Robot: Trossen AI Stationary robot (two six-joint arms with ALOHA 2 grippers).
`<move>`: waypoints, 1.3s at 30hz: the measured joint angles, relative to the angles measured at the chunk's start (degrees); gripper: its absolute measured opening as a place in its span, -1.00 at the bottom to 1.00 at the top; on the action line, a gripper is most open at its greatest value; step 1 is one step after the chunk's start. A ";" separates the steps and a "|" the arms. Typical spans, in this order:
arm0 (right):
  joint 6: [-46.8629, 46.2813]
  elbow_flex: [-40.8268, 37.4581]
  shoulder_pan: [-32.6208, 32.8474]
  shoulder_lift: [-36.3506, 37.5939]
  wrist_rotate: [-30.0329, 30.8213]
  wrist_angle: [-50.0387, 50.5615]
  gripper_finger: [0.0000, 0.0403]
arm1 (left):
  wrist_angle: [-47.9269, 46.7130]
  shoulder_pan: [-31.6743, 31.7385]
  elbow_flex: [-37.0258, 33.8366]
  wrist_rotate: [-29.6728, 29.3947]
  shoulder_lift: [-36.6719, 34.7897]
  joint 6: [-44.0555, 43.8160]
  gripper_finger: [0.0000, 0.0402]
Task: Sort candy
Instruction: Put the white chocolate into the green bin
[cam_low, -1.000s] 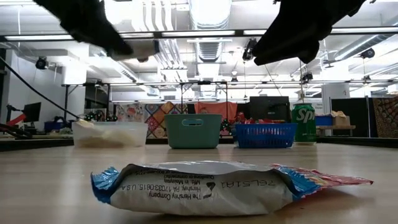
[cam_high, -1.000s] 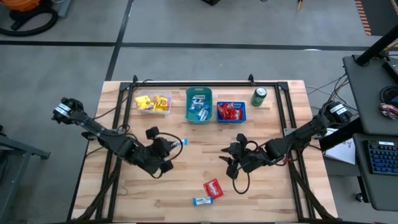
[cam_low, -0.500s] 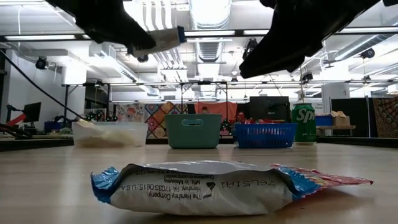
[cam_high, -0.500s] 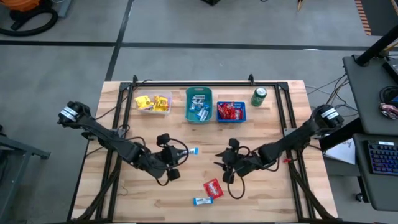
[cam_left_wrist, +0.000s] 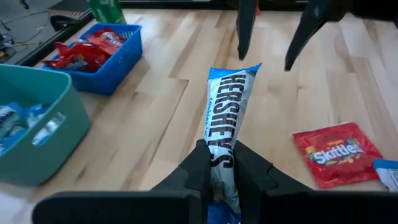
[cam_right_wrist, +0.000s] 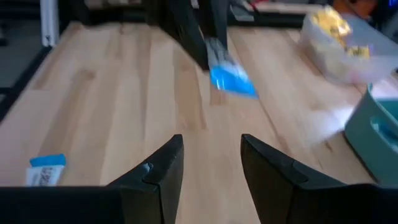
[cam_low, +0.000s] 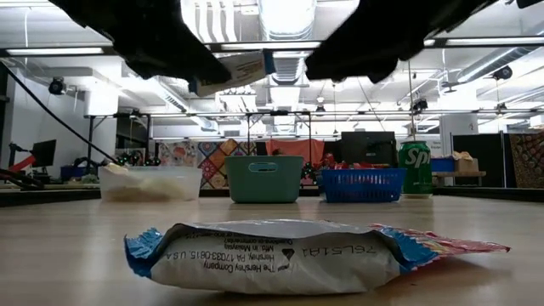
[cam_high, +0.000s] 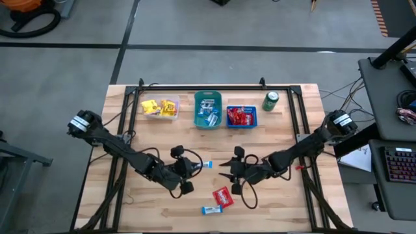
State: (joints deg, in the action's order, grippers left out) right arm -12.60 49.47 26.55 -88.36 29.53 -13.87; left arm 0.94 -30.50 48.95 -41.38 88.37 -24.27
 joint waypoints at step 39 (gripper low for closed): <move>13.27 0.02 0.15 0.04 -7.35 -9.04 -0.63 | 29.03 -0.03 0.02 4.40 10.07 4.52 -0.85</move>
State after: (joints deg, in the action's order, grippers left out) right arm 0.67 49.50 26.70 -88.31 22.18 -22.91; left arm 29.97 -30.54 48.97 -36.98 98.43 -19.75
